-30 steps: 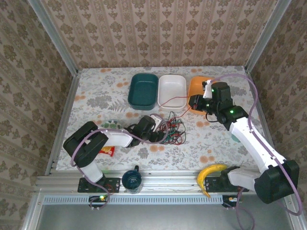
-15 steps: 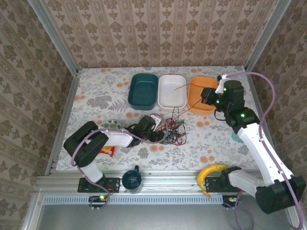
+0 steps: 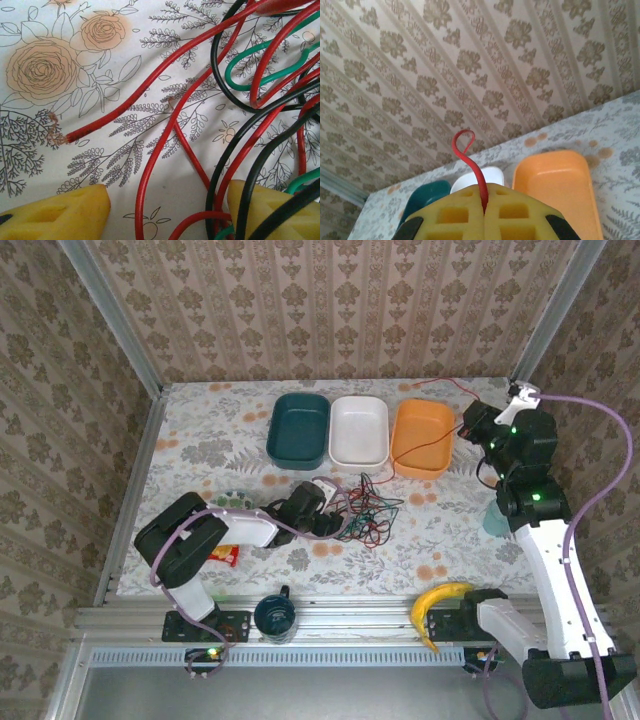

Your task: Untangle the cables

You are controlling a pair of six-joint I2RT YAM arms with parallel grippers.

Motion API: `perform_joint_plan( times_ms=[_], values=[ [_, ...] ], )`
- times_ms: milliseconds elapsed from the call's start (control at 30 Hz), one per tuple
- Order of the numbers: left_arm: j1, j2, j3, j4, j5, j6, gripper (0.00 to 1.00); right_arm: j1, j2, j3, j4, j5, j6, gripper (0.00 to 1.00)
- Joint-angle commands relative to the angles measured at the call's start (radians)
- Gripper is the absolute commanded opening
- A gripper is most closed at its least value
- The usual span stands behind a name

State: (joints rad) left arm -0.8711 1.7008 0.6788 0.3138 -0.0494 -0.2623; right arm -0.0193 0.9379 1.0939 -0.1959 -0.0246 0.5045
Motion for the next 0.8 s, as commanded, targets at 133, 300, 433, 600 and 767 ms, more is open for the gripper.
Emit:
perform_joint_plan(
  times_ms=[133, 300, 433, 600, 767],
  values=[
    [0.015, 0.056, -0.056, -0.113, -0.085, -0.021, 0.75, -0.087, 0.024, 0.127, 0.119, 0.004, 0.006, 0.00],
    [0.016, 0.056, -0.066, -0.107, -0.096, -0.031, 0.77, -0.115, 0.027, 0.155, 0.190, -0.003, 0.021, 0.00],
    [0.015, 0.061, -0.071, -0.104, -0.100, -0.035, 0.77, -0.120, 0.046, 0.162, 0.256, -0.046, 0.038, 0.00],
    [0.015, 0.059, -0.070, -0.101, -0.100, -0.041, 0.78, -0.120, 0.118, 0.220, 0.248, -0.153, 0.056, 0.00],
    [0.016, 0.051, -0.060, -0.100, -0.095, -0.040, 0.78, -0.119, 0.165, 0.213, 0.238, -0.136, 0.063, 0.00]
  ],
)
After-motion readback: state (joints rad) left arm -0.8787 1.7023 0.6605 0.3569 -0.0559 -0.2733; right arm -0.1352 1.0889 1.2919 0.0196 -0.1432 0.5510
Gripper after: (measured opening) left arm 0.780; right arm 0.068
